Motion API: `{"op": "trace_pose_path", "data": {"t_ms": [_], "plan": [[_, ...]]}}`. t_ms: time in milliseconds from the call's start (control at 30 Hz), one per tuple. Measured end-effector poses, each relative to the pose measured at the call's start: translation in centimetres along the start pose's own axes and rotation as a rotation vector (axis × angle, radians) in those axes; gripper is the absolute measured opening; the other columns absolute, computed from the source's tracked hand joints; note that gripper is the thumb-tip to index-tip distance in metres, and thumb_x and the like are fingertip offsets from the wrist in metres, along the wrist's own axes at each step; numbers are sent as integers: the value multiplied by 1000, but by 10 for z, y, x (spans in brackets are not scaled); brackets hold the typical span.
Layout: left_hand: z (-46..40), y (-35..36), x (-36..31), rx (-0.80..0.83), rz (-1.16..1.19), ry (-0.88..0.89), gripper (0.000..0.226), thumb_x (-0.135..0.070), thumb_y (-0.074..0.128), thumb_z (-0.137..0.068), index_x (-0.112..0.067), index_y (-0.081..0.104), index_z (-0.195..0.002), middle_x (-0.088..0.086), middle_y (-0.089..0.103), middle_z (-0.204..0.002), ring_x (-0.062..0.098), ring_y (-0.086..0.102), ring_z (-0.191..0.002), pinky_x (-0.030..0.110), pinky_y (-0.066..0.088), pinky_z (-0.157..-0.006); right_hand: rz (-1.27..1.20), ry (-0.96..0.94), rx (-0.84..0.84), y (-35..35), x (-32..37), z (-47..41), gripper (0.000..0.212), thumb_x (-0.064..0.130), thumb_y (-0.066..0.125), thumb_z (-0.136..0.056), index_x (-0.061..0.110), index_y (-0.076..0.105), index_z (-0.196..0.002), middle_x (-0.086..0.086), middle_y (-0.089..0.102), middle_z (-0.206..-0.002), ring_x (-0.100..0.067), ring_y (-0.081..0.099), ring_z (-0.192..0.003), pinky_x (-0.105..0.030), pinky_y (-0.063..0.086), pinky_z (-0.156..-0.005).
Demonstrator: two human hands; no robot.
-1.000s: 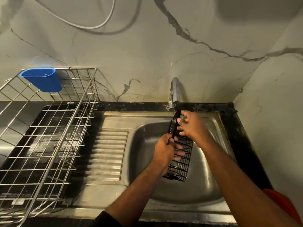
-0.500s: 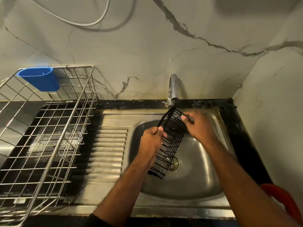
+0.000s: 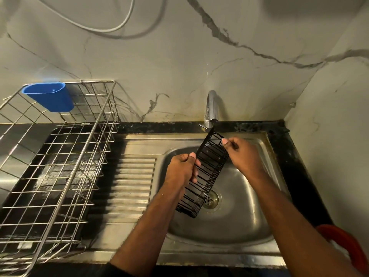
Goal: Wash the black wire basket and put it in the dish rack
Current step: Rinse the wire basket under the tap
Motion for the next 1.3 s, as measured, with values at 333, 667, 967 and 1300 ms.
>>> {"op": "trace_pose_path", "data": {"t_ms": [333, 667, 967, 1300], "plan": [[-14, -15, -16, -65, -236, 150, 22, -32, 57, -103, -16, 72, -104, 2, 73, -77, 8, 60, -57, 22, 49, -58, 175, -10, -100, -5, 8, 3, 53, 63, 43, -95, 20, 71, -108, 6, 69, -80, -9, 62, -68, -25, 47, -56], [-15, -25, -28, -116, -398, 252, 15, -26, 60, -102, -20, 73, -105, -6, 74, -77, 3, 55, -56, 28, 49, -61, 188, -9, -83, -5, 12, 3, 60, 68, 40, -94, 20, 70, -113, 1, 73, -89, -11, 64, -72, -28, 54, -64], [-16, -21, -35, -105, -429, 299, 16, -21, 57, -103, -17, 73, -106, -3, 73, -80, -1, 50, -53, 11, 34, -44, 199, -13, -101, -14, 12, 3, 56, 63, 43, -96, 17, 71, -110, 0, 72, -87, -10, 58, -69, -19, 35, -55], [-15, -21, -33, -120, -365, 298, 16, -21, 59, -102, -15, 73, -107, -3, 72, -79, -3, 49, -50, 7, 34, -41, 173, -34, -116, -20, 16, 6, 54, 66, 44, -94, 22, 72, -108, 4, 72, -86, -10, 60, -71, -18, 35, -55]]}}
Point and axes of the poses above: each hand's wrist, its own z-axis away from the middle knuckle, its own y-axis out of the palm, x = y × z, the point moved 5 cm from there along -z, towards the middle knuckle
